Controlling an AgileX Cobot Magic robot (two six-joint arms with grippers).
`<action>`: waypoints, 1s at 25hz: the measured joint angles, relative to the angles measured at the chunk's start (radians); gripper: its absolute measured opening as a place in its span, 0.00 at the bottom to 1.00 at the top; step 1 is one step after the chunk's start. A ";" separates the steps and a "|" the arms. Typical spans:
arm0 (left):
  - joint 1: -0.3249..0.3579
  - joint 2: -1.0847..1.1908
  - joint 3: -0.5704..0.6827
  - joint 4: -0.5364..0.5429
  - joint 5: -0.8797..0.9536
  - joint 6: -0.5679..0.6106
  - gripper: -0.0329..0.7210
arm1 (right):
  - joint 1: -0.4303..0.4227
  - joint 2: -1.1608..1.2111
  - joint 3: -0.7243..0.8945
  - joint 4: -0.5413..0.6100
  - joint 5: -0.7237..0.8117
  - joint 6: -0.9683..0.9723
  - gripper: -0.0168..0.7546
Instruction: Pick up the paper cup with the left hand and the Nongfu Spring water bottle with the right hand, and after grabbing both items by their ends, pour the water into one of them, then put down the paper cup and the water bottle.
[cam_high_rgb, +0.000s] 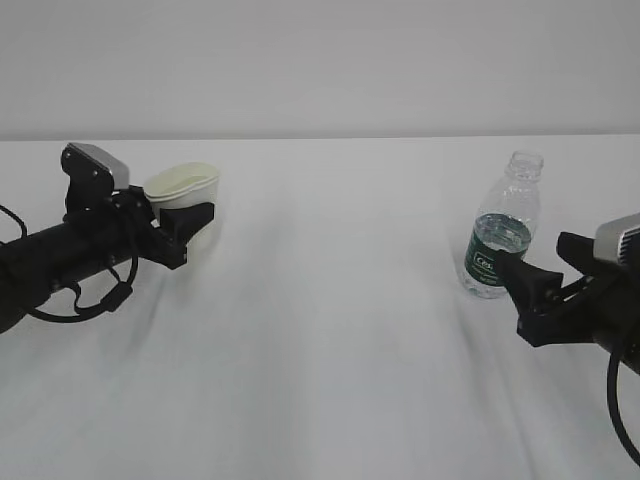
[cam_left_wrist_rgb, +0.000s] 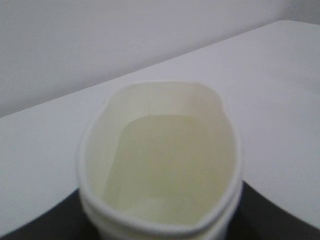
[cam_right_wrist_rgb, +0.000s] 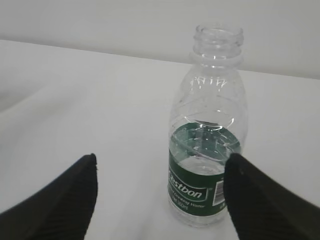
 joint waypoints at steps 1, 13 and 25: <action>0.000 0.000 0.000 -0.012 0.000 0.006 0.55 | 0.000 0.000 0.000 0.000 0.000 0.000 0.78; 0.000 0.041 0.000 -0.107 0.006 0.046 0.55 | 0.000 0.000 0.000 0.000 0.000 0.000 0.78; 0.000 0.043 0.000 -0.137 0.006 0.049 0.55 | 0.000 0.000 0.000 -0.017 0.000 0.000 0.78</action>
